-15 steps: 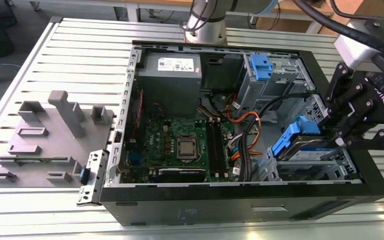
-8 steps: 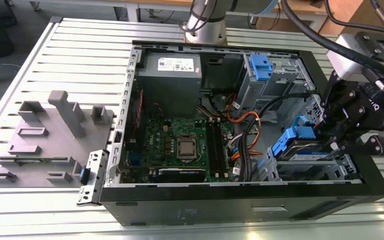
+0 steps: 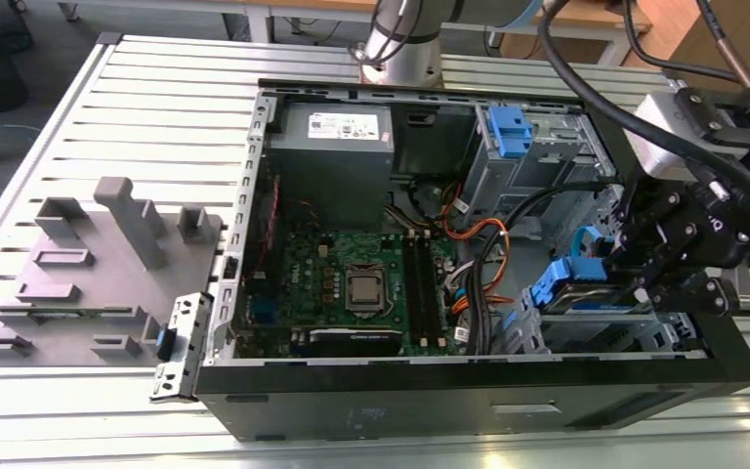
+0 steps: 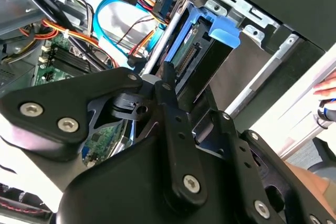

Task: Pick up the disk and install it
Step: 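Insert the disk into the insertion slot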

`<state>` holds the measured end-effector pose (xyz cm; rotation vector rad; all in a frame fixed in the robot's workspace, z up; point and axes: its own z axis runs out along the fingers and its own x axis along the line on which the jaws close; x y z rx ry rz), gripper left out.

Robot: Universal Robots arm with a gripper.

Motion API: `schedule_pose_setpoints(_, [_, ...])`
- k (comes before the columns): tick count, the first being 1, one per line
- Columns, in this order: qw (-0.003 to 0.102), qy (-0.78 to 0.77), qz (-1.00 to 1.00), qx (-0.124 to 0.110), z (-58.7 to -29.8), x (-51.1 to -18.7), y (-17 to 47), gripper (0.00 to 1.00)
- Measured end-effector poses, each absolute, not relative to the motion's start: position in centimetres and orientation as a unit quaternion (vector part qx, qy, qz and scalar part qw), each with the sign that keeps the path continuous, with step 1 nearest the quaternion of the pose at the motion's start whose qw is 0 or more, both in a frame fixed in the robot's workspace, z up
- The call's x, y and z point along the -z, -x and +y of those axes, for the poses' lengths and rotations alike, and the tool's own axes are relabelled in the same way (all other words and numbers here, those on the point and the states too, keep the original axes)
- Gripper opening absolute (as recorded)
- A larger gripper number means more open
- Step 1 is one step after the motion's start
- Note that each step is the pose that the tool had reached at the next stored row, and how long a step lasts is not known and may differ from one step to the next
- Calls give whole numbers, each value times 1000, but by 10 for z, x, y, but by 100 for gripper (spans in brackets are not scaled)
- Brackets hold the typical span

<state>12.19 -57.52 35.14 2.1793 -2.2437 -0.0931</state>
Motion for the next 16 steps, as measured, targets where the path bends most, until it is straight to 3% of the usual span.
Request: schedule_pose_setpoints(16, [6, -696, -717, 30, -575, -334, -122, 35])
